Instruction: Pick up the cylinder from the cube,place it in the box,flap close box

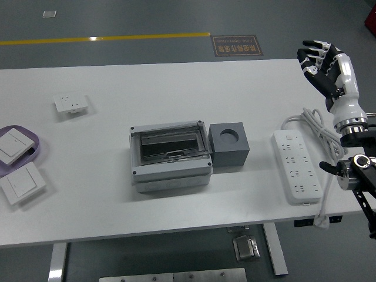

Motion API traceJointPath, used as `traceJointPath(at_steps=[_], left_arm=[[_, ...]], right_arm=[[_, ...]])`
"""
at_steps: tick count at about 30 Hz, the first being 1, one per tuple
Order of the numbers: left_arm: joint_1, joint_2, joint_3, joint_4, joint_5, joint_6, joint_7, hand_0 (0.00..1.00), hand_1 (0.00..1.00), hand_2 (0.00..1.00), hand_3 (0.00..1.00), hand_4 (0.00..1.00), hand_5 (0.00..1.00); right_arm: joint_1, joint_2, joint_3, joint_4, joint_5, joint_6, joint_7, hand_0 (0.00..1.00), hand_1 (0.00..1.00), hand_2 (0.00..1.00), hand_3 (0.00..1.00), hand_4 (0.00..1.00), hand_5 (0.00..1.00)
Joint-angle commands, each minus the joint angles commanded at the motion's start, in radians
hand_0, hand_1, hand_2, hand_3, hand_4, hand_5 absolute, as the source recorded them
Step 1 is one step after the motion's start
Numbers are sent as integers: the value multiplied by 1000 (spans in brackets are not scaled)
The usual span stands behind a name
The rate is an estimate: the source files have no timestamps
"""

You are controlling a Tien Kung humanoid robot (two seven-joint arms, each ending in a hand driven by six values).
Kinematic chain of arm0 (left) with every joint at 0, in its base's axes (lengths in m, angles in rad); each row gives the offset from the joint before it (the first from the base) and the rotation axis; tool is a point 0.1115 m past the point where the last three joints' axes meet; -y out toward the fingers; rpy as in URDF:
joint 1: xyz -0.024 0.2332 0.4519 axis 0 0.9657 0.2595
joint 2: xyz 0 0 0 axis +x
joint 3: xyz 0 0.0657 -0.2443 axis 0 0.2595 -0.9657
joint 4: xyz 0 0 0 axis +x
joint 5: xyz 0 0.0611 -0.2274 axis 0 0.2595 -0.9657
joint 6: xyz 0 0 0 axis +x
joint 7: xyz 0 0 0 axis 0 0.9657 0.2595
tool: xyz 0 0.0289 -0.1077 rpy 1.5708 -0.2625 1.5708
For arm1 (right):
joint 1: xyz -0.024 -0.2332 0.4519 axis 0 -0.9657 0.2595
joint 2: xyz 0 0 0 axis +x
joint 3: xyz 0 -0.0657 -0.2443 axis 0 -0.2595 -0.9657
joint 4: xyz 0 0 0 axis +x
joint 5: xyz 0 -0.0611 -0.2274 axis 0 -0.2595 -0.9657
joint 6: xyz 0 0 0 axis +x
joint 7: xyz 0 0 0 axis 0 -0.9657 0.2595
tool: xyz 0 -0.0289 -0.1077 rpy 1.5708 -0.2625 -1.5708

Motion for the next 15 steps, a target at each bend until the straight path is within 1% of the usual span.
traceJointPath(at_steps=[6, 15], left_arm=[[-7, -3, 2, 1, -1, 0, 0, 629, 621, 552, 633, 708, 335], [-10, -1, -7, 4, 10, 0, -1, 629, 620, 553, 634, 707, 334]], right_arm=[[-5, -3, -4, -1, 9, -7, 14, 735, 639, 641, 665, 722, 322], [-13, -6, -1, -3, 18, -19, 30, 734, 639, 642, 664, 727, 317]])
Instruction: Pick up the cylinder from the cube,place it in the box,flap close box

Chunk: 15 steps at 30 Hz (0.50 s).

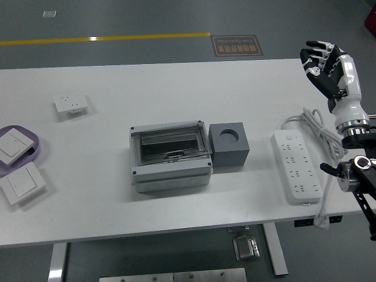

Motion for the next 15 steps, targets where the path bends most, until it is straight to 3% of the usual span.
traceJointPath(at_steps=[15], left_arm=[[-4, 13, 8, -3, 4, -1, 1, 629, 620, 554, 635, 707, 331]], right_arm=[[-14, -7, 24, -1, 12, -9, 18, 726, 644, 664, 665, 730, 312]])
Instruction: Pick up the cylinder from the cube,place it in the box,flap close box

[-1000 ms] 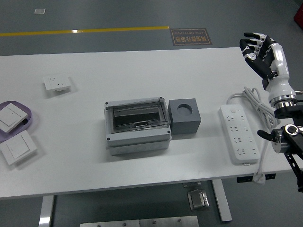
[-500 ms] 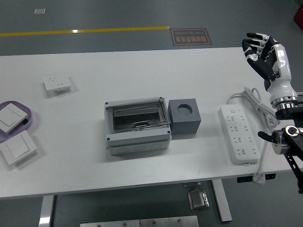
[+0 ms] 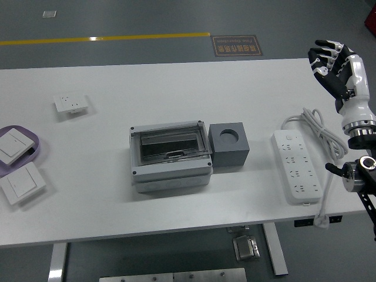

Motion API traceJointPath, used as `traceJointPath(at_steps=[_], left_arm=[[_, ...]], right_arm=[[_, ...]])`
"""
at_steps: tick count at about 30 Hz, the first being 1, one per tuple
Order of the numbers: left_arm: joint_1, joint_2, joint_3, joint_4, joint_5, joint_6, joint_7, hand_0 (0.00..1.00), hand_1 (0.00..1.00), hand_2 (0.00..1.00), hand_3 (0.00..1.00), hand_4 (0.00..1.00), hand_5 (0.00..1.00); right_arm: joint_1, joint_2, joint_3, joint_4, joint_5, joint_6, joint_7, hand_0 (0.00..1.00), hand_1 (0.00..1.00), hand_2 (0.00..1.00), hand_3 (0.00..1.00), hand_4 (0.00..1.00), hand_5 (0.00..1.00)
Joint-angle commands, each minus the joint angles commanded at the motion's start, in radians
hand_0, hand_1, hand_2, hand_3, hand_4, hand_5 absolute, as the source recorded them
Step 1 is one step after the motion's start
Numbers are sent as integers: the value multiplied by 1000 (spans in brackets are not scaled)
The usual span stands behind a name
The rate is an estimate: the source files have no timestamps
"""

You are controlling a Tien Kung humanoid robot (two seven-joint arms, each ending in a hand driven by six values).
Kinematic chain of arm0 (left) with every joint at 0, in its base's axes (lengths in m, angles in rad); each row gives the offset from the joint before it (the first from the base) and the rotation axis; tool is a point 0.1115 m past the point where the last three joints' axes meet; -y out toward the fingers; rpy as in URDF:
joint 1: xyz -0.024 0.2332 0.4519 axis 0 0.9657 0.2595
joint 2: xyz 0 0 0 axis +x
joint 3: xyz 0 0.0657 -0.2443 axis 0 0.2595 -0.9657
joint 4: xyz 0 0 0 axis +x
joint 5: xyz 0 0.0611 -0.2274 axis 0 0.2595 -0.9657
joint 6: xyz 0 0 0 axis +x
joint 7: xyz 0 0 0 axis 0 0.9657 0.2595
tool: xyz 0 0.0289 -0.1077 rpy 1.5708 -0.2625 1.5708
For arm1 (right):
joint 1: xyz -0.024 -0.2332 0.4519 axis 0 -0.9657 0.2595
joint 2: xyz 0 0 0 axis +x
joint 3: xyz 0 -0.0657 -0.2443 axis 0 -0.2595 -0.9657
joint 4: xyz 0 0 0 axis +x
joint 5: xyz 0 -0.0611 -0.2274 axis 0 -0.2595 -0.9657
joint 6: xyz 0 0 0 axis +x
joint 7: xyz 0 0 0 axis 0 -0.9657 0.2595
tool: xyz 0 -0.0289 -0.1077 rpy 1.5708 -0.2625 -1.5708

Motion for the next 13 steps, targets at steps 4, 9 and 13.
traceJointPath(at_steps=[4, 9, 13], left_arm=[[-1, 5, 1, -1, 2, 0, 0, 629, 620, 554, 635, 707, 331], [-2, 3, -1, -1, 1, 0, 0, 629, 621, 554, 635, 707, 332], [0, -2, 0, 0, -3, 0, 0, 629, 621, 554, 635, 707, 332]], right_arm=[[-1, 4, -1, -5, 13, -5, 13, 726, 644, 664, 665, 730, 312], [-1, 6, 1, -7, 16, -4, 13, 726, 645, 665, 665, 731, 310], [-6, 8, 6, -8, 16, -5, 11, 726, 645, 665, 665, 731, 310]])
